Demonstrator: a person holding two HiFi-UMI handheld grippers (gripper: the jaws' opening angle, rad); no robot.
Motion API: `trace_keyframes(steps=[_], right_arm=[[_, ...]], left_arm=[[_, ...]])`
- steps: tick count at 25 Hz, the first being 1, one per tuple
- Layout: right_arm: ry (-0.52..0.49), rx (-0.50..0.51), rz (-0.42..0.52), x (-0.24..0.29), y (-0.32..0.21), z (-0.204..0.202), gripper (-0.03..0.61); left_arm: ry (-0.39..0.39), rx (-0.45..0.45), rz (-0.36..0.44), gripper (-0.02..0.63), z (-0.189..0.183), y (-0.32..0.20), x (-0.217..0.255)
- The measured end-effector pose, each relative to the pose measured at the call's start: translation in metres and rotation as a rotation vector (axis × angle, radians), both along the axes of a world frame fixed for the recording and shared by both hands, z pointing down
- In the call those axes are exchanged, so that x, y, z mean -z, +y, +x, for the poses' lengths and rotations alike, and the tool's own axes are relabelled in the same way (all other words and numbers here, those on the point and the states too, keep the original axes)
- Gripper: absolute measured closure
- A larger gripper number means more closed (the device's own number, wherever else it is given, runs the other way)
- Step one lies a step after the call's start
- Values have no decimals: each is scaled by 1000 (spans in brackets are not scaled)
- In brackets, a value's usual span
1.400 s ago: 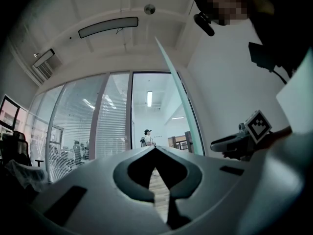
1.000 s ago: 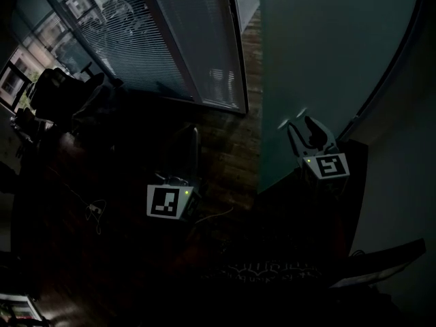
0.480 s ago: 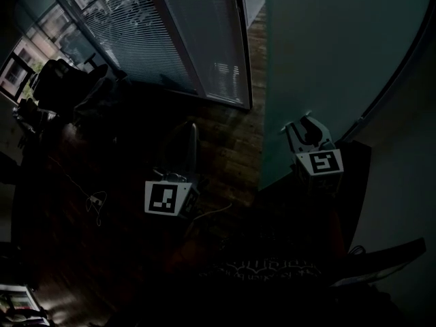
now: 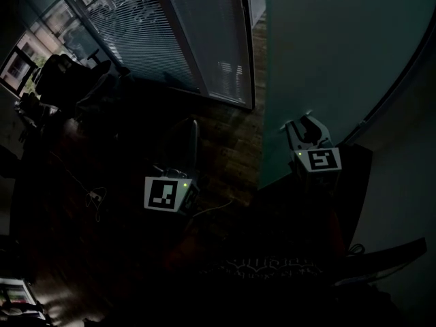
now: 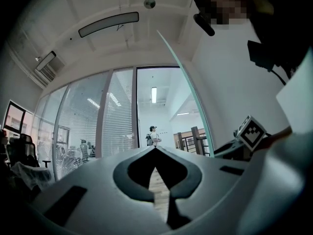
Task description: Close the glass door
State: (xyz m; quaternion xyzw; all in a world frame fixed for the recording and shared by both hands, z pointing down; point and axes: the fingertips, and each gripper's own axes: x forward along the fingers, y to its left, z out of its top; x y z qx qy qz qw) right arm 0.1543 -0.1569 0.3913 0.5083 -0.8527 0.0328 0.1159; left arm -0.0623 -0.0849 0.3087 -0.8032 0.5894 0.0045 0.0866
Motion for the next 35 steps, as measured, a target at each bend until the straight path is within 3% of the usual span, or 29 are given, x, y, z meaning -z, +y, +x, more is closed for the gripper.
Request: trace_keyframes(steps=[6,12,21,25,35], right_arm=[[19,11,-12,-7,-33,-18,449],[15,-6,-4,0,-32,-17,449],[5,-22,8,-3,-58,-30,449],[5,-37,12,-4,-74,-40,449],[0,-95,20,-3,-119,-63,449]], left_arm=[[1,44,3,612,-23,-26,-3],[2,135,43,612,-49,-16,12],[32,178,51,612,-69,-30,15],[7,161,63,612,-77,-50,15],[29,58,84,612,-101,-129,23]])
